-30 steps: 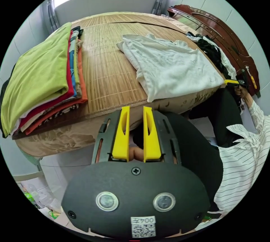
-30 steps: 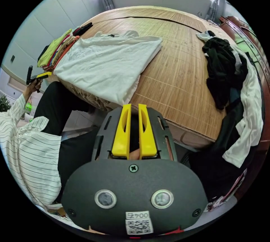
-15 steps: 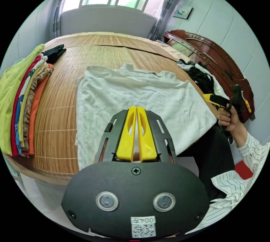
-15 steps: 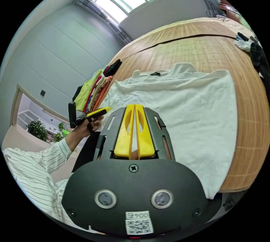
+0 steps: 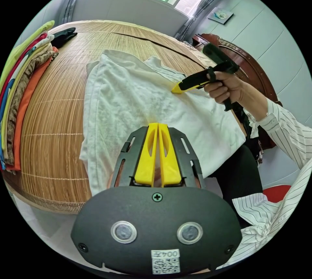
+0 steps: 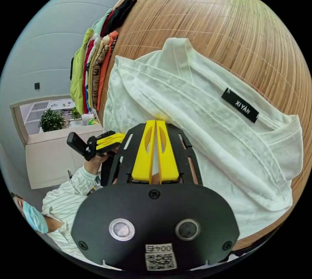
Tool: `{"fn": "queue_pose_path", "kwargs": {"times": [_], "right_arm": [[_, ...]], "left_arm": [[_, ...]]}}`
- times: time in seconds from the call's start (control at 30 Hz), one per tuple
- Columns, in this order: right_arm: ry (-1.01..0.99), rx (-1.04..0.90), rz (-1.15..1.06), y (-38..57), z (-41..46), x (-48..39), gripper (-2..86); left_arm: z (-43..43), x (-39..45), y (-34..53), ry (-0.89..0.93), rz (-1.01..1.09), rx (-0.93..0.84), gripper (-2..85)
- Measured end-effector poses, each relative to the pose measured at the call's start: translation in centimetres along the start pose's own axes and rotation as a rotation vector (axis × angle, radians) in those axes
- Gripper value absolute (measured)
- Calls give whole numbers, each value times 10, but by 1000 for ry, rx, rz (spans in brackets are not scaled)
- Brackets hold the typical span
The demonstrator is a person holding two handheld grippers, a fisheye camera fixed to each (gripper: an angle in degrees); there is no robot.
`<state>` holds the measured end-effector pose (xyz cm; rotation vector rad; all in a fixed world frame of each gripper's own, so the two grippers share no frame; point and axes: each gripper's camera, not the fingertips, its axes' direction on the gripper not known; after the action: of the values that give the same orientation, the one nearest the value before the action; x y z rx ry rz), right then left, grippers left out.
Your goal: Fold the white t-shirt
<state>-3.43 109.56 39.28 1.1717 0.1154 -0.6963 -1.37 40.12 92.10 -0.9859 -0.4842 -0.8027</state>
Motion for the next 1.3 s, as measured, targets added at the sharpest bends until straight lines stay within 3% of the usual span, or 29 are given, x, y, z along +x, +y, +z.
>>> {"fn": "queue_pose_path", "kwargs": {"times": [0.13,0.27,0.43,0.53,0.6,0.83,1.03,1.1,1.3], "right_arm": [[-40,189,127,-39,-64,22,-7],[-63,436,100,-15,-126,14,-7],[-14,188,-125,41,-96,2,-7],[138,-3,-104,58,-49,14,-7],[174,-28,-39,58,-39,29,-7],[223,507,245,72,-119,57,-7],[260,391,156,128,-100,51,-7],[315,363,156,151,-90,58,-7],[240,567,285,211,-88,94,-7]], "left_arm": [[5,2,6,-10,10,-4,1],[8,2,12,-7,8,-4,1],[13,3,19,-4,-3,1,1],[16,7,22,-11,-5,0,1],[18,10,23,-19,-3,-2,1],[24,26,26,-63,20,-7,1],[13,34,10,-61,-22,-60,1],[-9,49,-5,-52,2,2,1],[7,86,-108,-128,149,65,1]]}}
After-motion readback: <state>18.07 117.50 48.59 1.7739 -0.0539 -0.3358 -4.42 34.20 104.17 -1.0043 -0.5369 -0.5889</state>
